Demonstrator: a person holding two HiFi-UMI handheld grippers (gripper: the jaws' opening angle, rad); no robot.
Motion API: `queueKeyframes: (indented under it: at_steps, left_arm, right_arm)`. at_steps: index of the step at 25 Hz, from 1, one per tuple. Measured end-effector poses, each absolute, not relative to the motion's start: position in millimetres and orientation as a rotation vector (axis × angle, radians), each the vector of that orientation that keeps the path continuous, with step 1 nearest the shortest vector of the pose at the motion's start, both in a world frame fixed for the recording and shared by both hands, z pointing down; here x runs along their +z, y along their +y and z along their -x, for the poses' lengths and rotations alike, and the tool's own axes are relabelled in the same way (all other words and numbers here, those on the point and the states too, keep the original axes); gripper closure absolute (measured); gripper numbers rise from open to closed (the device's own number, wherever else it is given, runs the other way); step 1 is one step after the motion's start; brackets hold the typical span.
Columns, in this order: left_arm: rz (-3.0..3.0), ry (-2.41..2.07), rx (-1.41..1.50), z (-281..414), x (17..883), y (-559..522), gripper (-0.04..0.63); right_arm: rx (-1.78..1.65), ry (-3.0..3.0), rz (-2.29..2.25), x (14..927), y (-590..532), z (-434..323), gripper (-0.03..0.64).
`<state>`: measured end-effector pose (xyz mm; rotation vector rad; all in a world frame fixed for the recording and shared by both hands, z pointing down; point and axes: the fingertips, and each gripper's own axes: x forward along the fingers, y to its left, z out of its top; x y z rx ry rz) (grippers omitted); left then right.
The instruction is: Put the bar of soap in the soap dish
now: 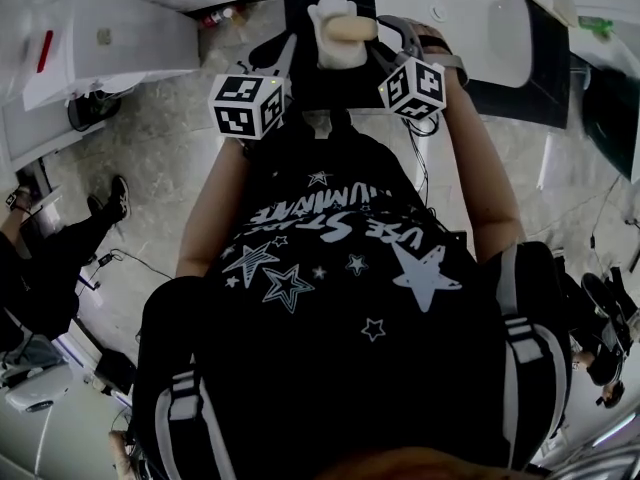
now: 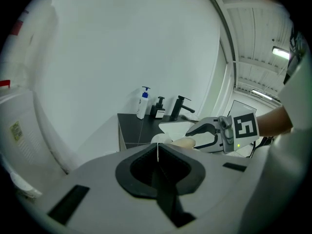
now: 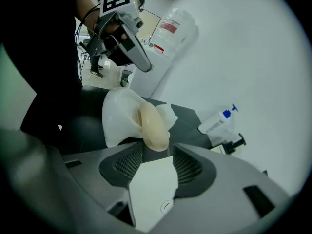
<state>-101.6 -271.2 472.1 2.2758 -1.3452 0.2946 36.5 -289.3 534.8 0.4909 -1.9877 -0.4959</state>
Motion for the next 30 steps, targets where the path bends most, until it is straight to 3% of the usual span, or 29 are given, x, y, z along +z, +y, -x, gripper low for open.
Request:
queueKeyframes:
  at_steps: [5, 8, 30]
  left_arm:
    - [-2.258, -1.368, 0.299, 98, 474, -267, 0.578]
    - [-2.253, -1.378, 0.294, 99, 474, -266, 0.578]
    - [-2.314, -1.255, 0.276, 92, 474, -263, 0.578]
  right_arm:
    - [-0.637, -1.989, -0.451, 536, -292, -30, 0.423]
    - [-0.670, -1.974, -0.429, 536, -291, -27, 0.460]
    - [-0.529, -1.822, -0.350, 499, -258, -4, 0.495]
